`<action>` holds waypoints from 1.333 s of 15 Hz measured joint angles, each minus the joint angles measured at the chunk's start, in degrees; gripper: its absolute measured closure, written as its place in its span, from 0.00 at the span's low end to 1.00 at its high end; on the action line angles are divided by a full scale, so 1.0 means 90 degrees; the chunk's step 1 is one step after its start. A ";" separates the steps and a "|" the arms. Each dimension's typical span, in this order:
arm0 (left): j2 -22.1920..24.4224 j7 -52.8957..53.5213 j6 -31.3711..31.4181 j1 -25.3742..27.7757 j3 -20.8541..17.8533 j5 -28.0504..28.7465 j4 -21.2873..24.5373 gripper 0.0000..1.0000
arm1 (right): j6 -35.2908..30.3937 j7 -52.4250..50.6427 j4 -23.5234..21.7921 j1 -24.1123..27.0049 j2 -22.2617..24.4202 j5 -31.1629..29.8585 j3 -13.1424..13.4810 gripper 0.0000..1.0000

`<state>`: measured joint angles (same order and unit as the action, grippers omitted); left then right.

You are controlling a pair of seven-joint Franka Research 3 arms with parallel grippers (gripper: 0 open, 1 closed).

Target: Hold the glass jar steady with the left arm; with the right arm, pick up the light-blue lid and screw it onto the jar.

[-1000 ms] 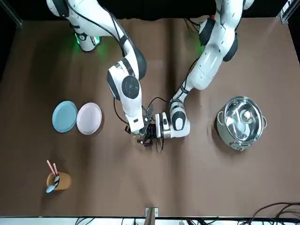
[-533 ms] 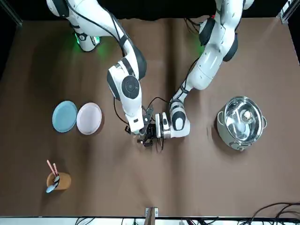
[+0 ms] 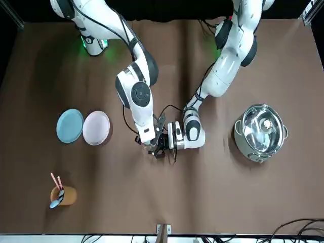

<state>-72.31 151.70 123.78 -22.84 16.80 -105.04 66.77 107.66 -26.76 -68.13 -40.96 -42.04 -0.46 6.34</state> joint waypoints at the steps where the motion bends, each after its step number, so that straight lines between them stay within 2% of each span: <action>1: 0.0000 0.0000 0.0000 0.0000 0.0000 0.0000 0.0000 0.07 | 0.0000 0.0007 0.0000 0.0001 0.0000 0.0002 0.0000 0.32; 11: 0.0000 0.0000 0.0000 0.0000 0.0000 0.0000 0.0000 0.07 | 0.0004 0.0023 0.0001 0.0003 -0.0002 0.0010 0.0000 0.32; 12: 0.0000 0.0007 -0.0003 0.0001 0.0000 0.0000 0.0000 0.07 | 0.0021 0.0037 0.0000 0.0008 -0.0013 0.0035 0.0000 0.28; 16: 0.0000 0.0025 -0.0008 0.0001 -0.0001 0.0000 0.0001 0.07 | 0.0134 0.0047 0.0000 0.0033 -0.0153 0.0113 0.0001 0.23; 17: 0.0000 0.0043 -0.0012 0.0001 -0.0001 0.0000 0.0002 0.07 | 0.0159 0.0048 0.0001 0.0037 -0.0165 0.0113 0.0003 0.18; 20: 0.0000 0.0048 -0.0016 0.0001 -0.0002 0.0000 0.0002 0.07 | 0.0167 0.0050 0.0001 0.0062 -0.0167 0.0141 0.0004 0.16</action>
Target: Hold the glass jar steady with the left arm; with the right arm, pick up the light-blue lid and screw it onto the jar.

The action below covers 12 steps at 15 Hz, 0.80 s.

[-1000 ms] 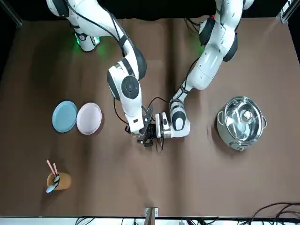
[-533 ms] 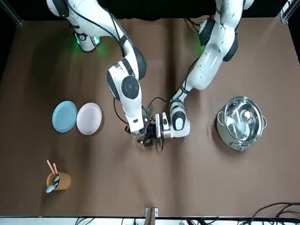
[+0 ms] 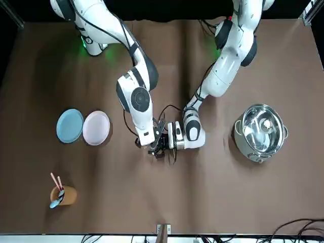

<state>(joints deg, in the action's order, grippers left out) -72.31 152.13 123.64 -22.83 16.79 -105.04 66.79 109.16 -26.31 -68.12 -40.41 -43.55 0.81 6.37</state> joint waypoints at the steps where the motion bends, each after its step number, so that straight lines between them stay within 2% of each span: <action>1: 0.0000 0.0000 0.0000 0.0000 0.0000 0.0000 0.0000 0.07 | -0.0001 0.0000 0.0000 0.0008 0.0000 0.0015 -0.0001 0.16; 5: 0.0000 0.0004 0.0000 0.0000 0.0000 0.0000 0.0000 0.07 | -0.0001 0.0001 0.0000 0.0019 0.0000 0.0024 -0.0001 0.13; 12: 0.0000 0.0022 -0.0006 0.0000 -0.0001 0.0000 0.0001 0.07 | 0.0005 0.0004 0.0013 0.0067 0.0000 0.0131 0.0002 0.00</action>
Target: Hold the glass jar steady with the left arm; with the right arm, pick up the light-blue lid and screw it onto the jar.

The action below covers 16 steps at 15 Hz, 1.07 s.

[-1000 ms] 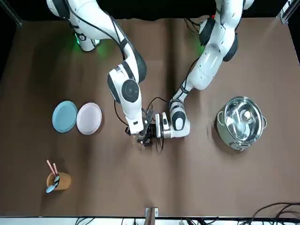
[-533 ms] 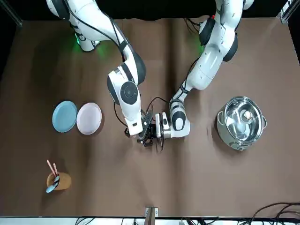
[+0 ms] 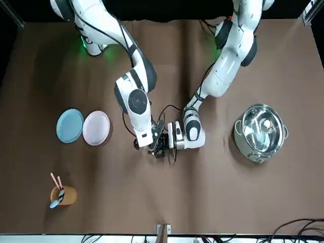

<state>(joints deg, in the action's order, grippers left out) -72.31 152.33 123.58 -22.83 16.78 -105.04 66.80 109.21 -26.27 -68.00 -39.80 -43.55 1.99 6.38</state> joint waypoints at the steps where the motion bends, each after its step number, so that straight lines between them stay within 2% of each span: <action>1: 0.0000 0.0001 0.0000 0.0000 0.0000 0.0000 0.0000 0.07 | 0.0000 0.0000 0.0009 0.0002 0.0000 0.0021 0.0000 0.00; 16: 0.0000 0.0001 -0.0001 0.0001 0.0000 0.0000 0.0000 0.07 | -0.0095 0.0000 0.0138 0.0001 0.0003 0.0294 -0.0004 0.00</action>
<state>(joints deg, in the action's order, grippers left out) -72.31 152.34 123.57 -22.82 16.78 -105.04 66.80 108.35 -26.28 -66.76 -39.79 -43.52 4.63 6.35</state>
